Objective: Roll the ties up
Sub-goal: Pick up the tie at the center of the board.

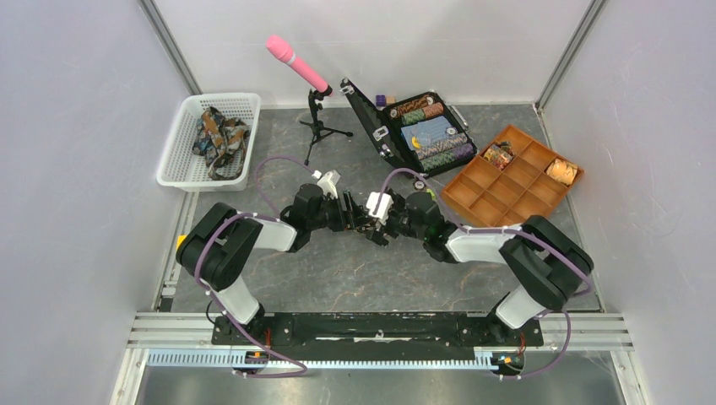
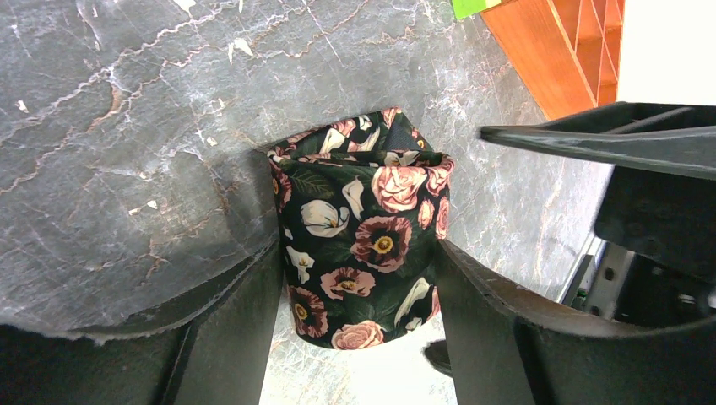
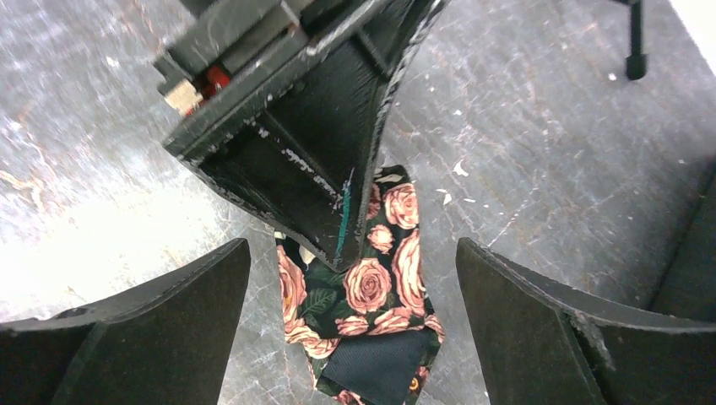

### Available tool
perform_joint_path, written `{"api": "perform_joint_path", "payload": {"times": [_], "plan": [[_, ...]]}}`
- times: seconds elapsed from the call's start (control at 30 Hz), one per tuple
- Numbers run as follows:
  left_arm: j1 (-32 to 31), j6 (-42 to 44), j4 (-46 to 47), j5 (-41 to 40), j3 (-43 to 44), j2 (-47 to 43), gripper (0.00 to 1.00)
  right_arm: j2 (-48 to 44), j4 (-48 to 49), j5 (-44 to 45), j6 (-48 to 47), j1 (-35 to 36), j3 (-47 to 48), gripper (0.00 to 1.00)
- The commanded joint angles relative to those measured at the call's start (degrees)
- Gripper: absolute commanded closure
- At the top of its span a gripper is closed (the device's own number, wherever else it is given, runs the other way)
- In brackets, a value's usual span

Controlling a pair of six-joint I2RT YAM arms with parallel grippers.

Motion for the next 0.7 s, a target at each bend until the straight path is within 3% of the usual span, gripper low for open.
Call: {"api": "perform_joint_path", "payload": {"times": [0.0,0.07,0.3,0.53,0.67], "plan": [[-0.1,-1.3,2.6,0.4,0.9,-0.1,0.28,-6.8,5.7,1.9,7.3,0.4,-2.4,0.02],[-0.1,-1.2,2.6,0.3,0.9,-0.2,0.29,-8.7,6.0,4.3,12.0,0.3,-3.1,0.07],[-0.1,-1.2,2.2,0.4,1.2,0.1,0.28,-12.9,6.1,7.9,29.0,-1.5,-5.1,0.57],[-0.1,-1.1,2.1,0.5,1.5,0.2,0.28,-9.0,-5.0,8.5,41.2,-4.0,0.2,0.93],[-0.1,-1.0,1.9,0.5,1.4,0.2,0.28,-6.1,-4.7,4.6,47.3,-4.8,1.2,0.99]]}}
